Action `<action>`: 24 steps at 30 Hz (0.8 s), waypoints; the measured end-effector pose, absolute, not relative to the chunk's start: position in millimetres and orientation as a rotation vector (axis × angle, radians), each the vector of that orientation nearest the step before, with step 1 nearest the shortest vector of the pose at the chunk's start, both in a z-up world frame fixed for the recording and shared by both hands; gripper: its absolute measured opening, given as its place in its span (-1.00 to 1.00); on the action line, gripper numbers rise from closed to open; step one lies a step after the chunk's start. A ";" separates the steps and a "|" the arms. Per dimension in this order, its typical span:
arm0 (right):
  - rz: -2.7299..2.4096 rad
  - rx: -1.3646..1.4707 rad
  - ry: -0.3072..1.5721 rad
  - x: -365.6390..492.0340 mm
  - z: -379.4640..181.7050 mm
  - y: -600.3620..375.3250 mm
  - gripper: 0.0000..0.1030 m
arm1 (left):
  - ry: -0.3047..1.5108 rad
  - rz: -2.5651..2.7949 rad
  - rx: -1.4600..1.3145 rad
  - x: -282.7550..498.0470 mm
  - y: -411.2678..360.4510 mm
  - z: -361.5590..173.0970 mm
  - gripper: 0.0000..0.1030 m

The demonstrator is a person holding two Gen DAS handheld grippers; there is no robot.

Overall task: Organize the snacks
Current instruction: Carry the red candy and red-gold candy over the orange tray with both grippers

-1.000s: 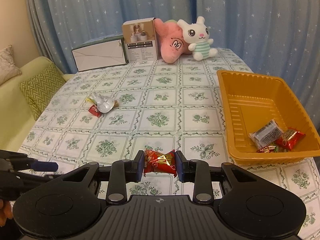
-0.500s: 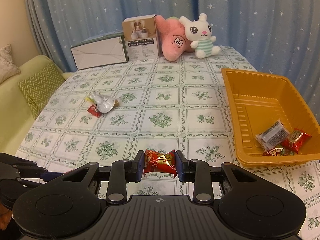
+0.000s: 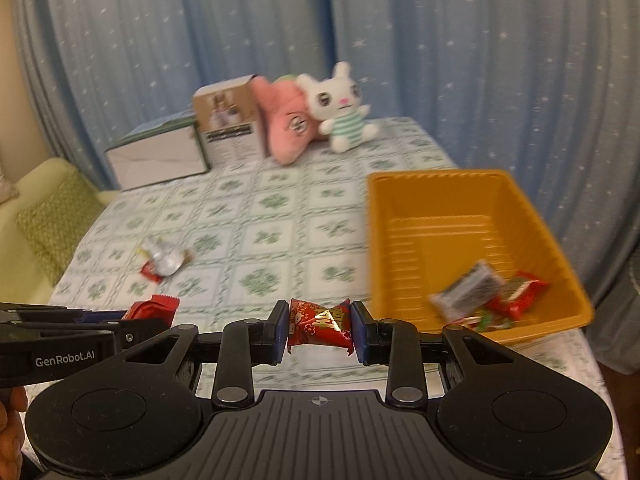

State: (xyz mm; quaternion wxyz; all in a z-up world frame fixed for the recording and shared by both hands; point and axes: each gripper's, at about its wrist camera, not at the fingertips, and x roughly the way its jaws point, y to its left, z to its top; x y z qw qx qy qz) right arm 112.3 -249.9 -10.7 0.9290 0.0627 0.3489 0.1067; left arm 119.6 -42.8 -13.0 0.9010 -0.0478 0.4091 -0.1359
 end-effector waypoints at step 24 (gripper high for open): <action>0.042 0.216 0.683 117.4 2.3 -368.3 -0.36 | 0.819 -0.457 -0.032 150.0 -169.6 8.2 -0.55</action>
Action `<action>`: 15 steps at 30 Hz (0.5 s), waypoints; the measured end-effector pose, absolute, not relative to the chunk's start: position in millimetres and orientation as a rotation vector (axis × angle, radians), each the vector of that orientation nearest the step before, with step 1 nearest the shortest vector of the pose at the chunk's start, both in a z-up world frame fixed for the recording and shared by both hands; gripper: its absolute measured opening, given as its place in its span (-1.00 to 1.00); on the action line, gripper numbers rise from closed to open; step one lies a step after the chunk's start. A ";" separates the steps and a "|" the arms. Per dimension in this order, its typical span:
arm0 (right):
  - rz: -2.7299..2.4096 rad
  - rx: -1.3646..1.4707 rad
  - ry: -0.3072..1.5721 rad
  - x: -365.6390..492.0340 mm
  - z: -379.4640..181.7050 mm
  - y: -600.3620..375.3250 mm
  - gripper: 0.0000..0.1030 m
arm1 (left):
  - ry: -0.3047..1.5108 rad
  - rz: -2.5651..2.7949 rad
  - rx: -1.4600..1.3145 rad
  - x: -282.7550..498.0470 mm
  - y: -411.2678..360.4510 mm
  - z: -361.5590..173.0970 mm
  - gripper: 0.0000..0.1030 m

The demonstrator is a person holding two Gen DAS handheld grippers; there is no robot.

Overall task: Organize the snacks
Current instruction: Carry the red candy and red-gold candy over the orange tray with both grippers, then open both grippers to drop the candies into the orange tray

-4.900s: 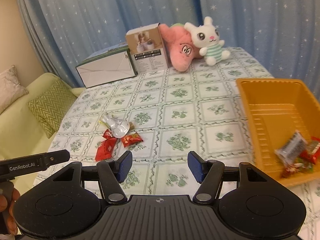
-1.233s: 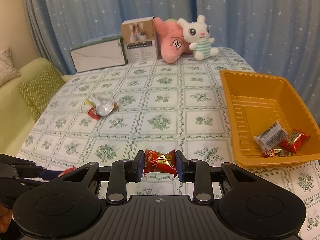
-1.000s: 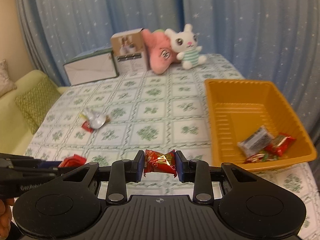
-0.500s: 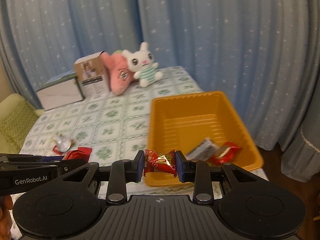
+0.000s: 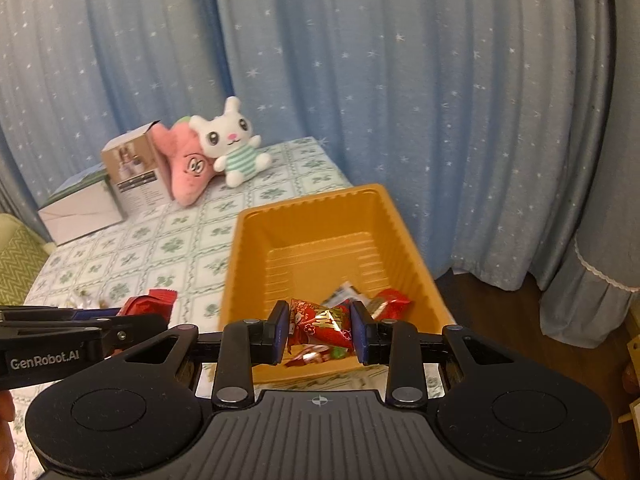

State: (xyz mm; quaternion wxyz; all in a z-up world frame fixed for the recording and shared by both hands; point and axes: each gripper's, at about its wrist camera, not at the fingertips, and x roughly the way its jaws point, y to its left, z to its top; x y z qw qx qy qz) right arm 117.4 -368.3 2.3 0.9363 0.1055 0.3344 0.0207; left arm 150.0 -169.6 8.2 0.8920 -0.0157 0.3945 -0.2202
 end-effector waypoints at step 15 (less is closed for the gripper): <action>0.044 0.224 0.717 170.4 -10.3 -398.1 -0.36 | 0.847 -0.471 0.002 199.5 -209.0 -11.9 -0.55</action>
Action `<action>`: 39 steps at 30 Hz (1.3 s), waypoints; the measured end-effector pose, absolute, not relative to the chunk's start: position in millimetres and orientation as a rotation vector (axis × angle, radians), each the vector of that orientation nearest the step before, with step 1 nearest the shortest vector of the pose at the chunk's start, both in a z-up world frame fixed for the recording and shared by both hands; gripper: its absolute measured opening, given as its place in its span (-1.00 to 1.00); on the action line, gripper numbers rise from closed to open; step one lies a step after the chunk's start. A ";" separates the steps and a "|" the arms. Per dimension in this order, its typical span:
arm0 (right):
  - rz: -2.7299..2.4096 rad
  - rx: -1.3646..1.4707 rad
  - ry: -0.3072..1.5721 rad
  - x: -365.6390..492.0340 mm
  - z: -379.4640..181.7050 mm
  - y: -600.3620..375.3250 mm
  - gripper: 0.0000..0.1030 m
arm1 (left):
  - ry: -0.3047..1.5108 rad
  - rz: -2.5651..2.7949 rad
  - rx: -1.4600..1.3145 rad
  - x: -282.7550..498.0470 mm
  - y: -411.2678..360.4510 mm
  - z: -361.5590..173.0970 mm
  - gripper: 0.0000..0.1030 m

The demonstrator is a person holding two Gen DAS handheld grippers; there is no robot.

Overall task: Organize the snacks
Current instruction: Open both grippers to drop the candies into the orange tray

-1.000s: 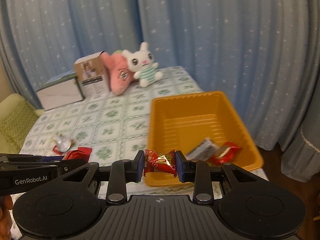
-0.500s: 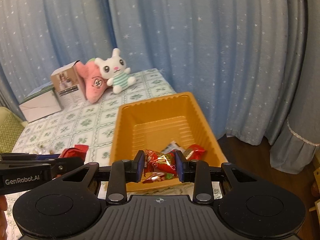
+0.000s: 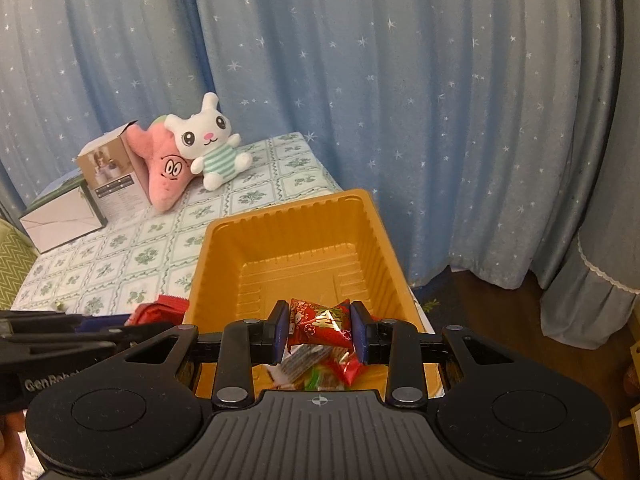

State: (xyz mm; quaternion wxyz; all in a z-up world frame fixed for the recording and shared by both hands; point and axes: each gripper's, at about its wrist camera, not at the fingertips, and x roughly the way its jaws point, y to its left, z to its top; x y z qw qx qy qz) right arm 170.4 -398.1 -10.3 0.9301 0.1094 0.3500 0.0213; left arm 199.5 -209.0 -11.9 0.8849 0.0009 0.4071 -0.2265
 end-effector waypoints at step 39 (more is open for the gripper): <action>0.071 0.362 0.705 198.1 -16.8 -405.9 0.24 | 0.827 -0.314 -0.044 180.6 -144.0 -28.3 0.32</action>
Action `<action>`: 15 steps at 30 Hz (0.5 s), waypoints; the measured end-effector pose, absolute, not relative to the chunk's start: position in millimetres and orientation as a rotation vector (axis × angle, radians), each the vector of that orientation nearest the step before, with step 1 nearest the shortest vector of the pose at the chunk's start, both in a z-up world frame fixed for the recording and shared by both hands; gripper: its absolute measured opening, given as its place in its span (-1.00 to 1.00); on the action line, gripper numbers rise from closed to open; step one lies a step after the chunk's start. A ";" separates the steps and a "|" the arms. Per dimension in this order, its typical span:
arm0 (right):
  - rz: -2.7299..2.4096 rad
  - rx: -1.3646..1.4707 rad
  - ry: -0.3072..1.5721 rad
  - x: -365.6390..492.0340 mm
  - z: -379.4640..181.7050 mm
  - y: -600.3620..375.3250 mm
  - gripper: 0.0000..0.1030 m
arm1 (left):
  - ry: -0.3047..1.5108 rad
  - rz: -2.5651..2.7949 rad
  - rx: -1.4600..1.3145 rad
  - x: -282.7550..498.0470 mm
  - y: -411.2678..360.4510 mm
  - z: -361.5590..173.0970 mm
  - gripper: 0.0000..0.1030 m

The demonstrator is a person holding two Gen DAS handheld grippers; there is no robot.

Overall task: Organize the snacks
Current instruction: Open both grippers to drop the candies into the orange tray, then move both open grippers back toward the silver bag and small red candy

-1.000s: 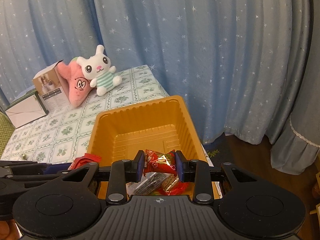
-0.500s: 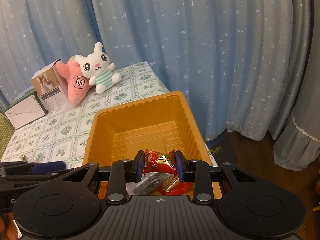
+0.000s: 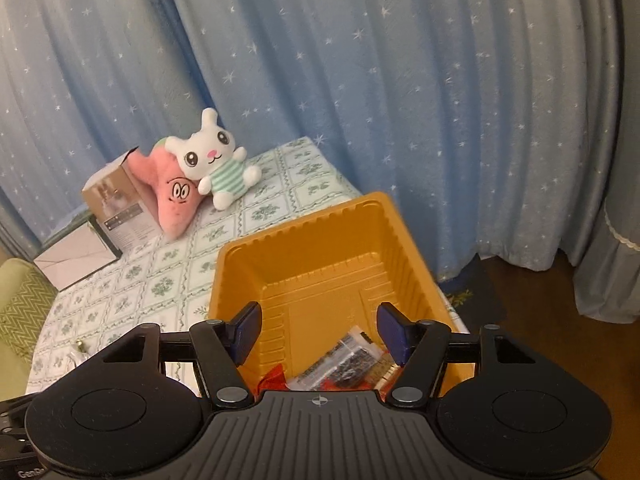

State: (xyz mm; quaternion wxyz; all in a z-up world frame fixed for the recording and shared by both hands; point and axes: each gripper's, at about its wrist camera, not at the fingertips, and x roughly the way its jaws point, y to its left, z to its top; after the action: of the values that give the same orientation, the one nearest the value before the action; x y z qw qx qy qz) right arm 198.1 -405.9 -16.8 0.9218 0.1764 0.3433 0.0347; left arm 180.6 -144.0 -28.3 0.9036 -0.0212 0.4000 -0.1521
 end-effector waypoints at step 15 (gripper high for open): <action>0.075 0.336 0.714 124.5 8.5 -373.9 0.24 | 0.788 -0.243 -0.081 123.3 -98.7 -1.2 0.69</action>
State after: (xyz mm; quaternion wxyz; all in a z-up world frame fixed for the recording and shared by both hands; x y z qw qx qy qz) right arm 124.5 -373.9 8.5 0.9226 0.1635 0.3476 0.0365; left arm 123.3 -98.7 -1.2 0.9154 -0.0394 0.3828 -0.1179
